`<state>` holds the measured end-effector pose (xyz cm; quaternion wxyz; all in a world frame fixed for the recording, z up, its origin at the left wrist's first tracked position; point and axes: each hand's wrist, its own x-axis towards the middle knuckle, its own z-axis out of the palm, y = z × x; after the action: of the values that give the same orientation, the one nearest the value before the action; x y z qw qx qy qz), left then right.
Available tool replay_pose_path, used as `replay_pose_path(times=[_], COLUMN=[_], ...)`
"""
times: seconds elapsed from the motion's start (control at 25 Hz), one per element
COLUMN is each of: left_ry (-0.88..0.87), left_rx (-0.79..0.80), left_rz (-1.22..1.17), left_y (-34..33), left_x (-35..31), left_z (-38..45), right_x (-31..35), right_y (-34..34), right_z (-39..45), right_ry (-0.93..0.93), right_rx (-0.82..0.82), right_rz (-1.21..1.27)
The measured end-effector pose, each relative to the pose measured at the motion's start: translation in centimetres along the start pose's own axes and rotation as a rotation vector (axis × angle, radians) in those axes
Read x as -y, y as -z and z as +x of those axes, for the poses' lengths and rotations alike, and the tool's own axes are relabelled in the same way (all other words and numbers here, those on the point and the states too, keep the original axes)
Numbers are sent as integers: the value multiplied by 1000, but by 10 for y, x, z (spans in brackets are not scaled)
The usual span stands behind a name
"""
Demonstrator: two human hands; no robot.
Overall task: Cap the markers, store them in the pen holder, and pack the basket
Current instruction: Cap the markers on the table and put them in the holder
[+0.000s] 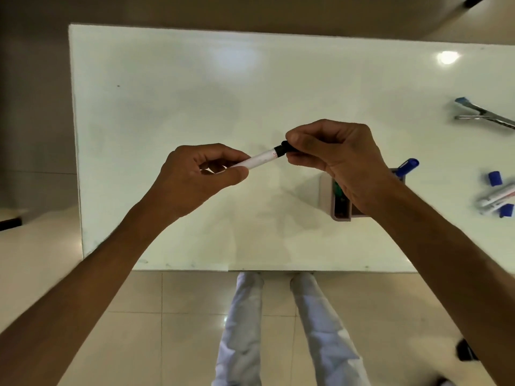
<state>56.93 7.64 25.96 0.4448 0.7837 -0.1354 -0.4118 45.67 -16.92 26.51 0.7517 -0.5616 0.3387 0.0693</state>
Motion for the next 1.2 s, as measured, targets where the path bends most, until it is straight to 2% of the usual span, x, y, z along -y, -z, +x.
replay_pose_path(times=[0.16,0.28,0.32,0.4,0.48,0.52,0.6,0.68,0.8,0.88,1.04,1.08,1.2], left_ry=[-8,92,144,241,318,349,435,497,485,475,515,533,561], left_rx=[53,71,91,139,147,140,111,44,18,11,-15,-45,-221], left_rz=[-18,-266,-338,-442,-480,-505,-633,-771,-871,-861,-695,-670,-657], left_y=[-21,-51,-61,-87,-113,-126,-148,-164,-184,-190,-193,-191,-179], left_x=[-10,-21,-25,-33,-38,-40,-44,-49,-60,-66,-76,-79,-83], left_z=[3,2,1,-2,-9,-14,-26,-34,-32,-31,-14,-5,25], right_x=[-5,-4,-5,-11,-15,-16,-14,-9,-2,2,12,16,28], right_y=[20,24,21,13,7,7,12,16,29,41,72,83,122], right_z=[-27,-55,-65,-84,-101,-107,-113,-112,-111,-111,-115,-116,-115], right_ry=[-48,-78,-43,130,276,304,275,233,262,258,165,169,259], right_rx=[-23,-70,-99,-172,-306,-379,-453,-434,-446,-394,-261,-278,-503], right_rz=[-82,-46,-116,-415,-687,-745,-768,-769,-726,-731,-731,-723,-747])
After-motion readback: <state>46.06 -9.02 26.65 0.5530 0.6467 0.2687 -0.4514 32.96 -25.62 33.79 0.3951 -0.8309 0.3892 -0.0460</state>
